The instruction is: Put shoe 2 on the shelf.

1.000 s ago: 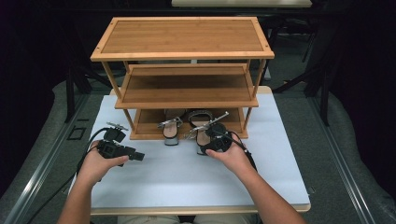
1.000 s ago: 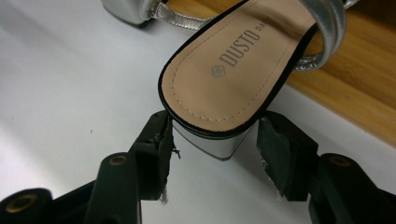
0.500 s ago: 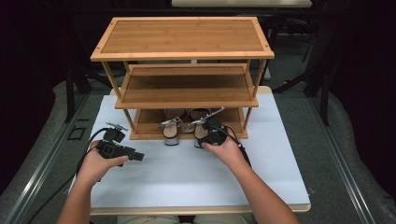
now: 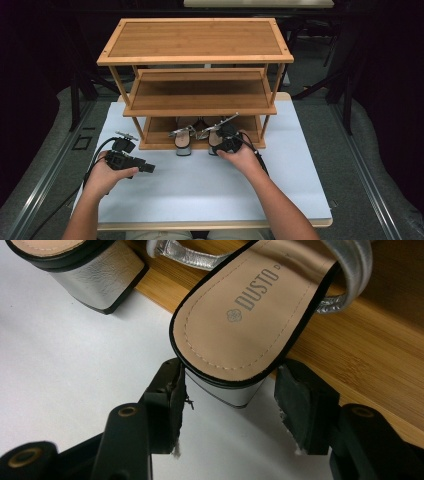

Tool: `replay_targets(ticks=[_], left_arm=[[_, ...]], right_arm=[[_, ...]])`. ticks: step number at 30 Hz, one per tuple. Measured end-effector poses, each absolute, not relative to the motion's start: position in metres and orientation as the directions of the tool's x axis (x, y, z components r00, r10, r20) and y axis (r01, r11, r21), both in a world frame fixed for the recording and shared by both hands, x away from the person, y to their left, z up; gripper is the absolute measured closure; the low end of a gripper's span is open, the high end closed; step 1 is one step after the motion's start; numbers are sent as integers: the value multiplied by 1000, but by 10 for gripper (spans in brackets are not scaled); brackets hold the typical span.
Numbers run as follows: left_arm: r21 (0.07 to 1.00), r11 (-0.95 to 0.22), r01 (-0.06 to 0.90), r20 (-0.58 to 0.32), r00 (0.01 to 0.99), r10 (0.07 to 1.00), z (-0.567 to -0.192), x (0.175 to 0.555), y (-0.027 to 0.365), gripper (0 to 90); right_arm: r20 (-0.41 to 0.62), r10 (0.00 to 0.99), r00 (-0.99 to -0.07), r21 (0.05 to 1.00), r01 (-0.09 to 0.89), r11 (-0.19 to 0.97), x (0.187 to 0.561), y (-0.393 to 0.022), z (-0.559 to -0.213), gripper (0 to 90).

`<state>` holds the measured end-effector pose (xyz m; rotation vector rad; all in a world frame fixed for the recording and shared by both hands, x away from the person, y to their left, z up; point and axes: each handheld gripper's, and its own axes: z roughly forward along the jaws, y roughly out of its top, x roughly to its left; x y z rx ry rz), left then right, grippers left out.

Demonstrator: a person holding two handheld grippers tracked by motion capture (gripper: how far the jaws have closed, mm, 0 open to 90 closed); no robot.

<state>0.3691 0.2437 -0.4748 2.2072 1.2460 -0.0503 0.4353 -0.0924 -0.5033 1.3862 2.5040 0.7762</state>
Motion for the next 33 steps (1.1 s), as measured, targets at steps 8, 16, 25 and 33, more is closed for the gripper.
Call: replay_targets(ticks=[8,16,25,33], left_arm=[[479,-390,786,-301,565,769,-479,371,238,442],[489,-387,782,-290,564,773,-486,376,231,465],[536,-374,757,-261,570,780,-497,387,219,622],[523,-411,747,-184,569,801,-509,402,203,806]], right_arm=[[106,826,-554,525,737,427,437,-94,-503,459],[83,836,-543,541,729,419,431,-93,-505,441],[88,833,-547,551,723,417,412,-105,-503,527],[60,871,-487,567,735,372,405,-121,-502,676]])
